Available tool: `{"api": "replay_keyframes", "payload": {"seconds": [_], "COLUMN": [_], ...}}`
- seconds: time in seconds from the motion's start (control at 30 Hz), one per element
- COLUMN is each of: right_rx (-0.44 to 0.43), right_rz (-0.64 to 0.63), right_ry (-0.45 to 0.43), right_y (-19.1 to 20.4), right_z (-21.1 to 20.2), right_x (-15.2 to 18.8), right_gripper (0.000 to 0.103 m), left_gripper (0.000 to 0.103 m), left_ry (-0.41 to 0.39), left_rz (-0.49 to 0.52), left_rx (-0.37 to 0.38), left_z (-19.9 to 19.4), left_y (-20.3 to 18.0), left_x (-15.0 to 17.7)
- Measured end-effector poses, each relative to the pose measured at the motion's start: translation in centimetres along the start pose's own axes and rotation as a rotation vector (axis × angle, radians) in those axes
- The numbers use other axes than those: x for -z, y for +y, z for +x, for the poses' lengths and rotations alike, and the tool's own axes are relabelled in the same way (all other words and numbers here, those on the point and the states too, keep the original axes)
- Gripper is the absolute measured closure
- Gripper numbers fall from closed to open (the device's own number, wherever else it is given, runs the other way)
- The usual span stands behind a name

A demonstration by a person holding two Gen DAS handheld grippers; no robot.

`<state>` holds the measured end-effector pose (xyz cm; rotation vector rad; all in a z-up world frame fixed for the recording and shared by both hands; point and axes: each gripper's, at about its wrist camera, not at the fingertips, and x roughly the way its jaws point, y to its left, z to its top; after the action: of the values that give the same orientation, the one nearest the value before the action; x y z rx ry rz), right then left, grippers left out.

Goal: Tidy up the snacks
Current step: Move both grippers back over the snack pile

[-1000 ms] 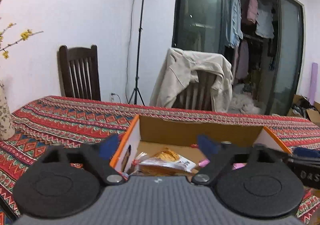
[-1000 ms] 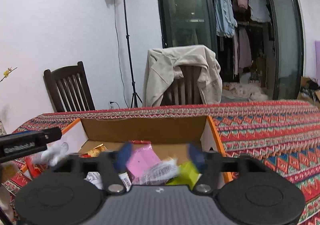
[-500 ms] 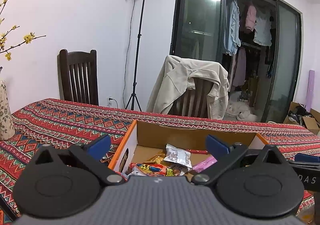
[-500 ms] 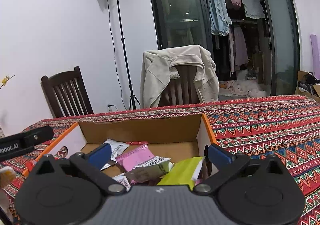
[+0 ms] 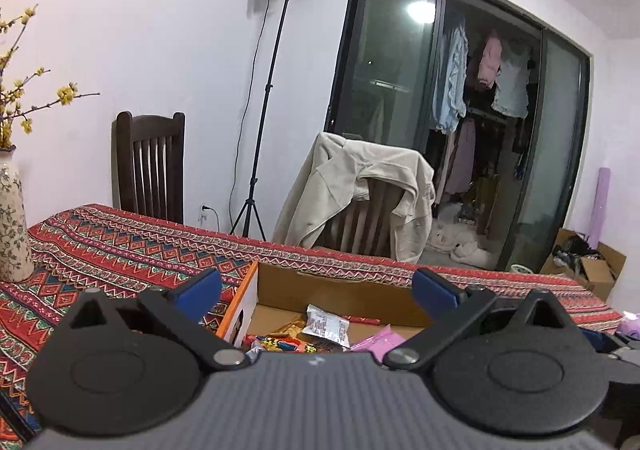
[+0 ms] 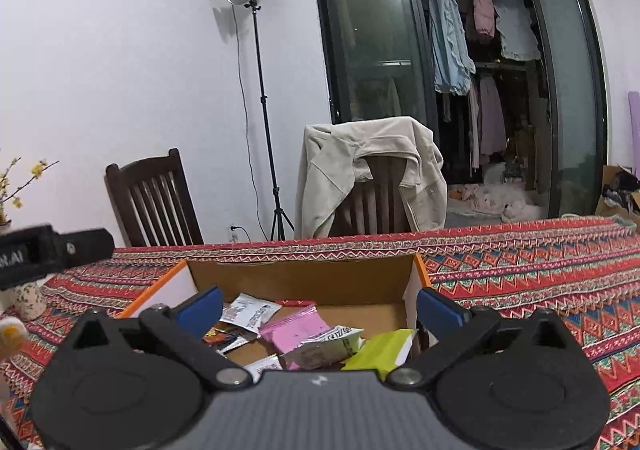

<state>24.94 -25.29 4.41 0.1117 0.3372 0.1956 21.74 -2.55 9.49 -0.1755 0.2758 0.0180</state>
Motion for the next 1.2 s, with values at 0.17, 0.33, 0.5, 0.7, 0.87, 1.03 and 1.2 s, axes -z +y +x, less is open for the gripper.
{"api": "replay_keyframes", "payload": {"seconds": [0.17, 0.33, 0.5, 0.7, 0.87, 1.03, 1.2], "right_rx": [-0.014, -0.027, -0.04, -0.061, -0.069, -0.064, -0.063], "right_rz": [-0.028, -0.031, -0.042, -0.068, -0.053, -0.043, -0.033], "right_ry": [0.027, 0.048, 0.064, 0.122, 0.174, 0.231, 0.259], "right_y": [0.5, 0.6, 0.8, 0.9, 0.5, 0.2, 0.0], "right_z": [-1.9, -3.9, -5.7, -6.7, -7.2, -7.0, -6.9], "right_x": [0.0, 0.5, 1.6, 4.2, 6.4, 8.2, 9.1], "right_gripper": [0.0, 0.0, 0.0, 0.0, 0.0, 0.0, 0.0], "left_gripper": [0.0, 0.0, 0.0, 0.0, 0.0, 0.0, 0.0], "left_ry": [0.031, 0.049, 0.08, 0.108, 0.139, 0.162, 0.194], "left_rz": [-0.024, -0.016, -0.002, 0.01, 0.046, 0.053, 0.057], "left_rx": [0.01, 0.0, -0.004, -0.009, -0.023, -0.033, -0.056], "left_z": [-1.6, -3.0, -4.2, -5.7, -6.6, -7.1, -6.7], "left_y": [0.9, 1.9, 2.9, 4.1, 4.9, 5.9, 7.1], "left_x": [-0.4, 0.0, 1.0, 2.5, 3.9, 5.5, 7.2]}}
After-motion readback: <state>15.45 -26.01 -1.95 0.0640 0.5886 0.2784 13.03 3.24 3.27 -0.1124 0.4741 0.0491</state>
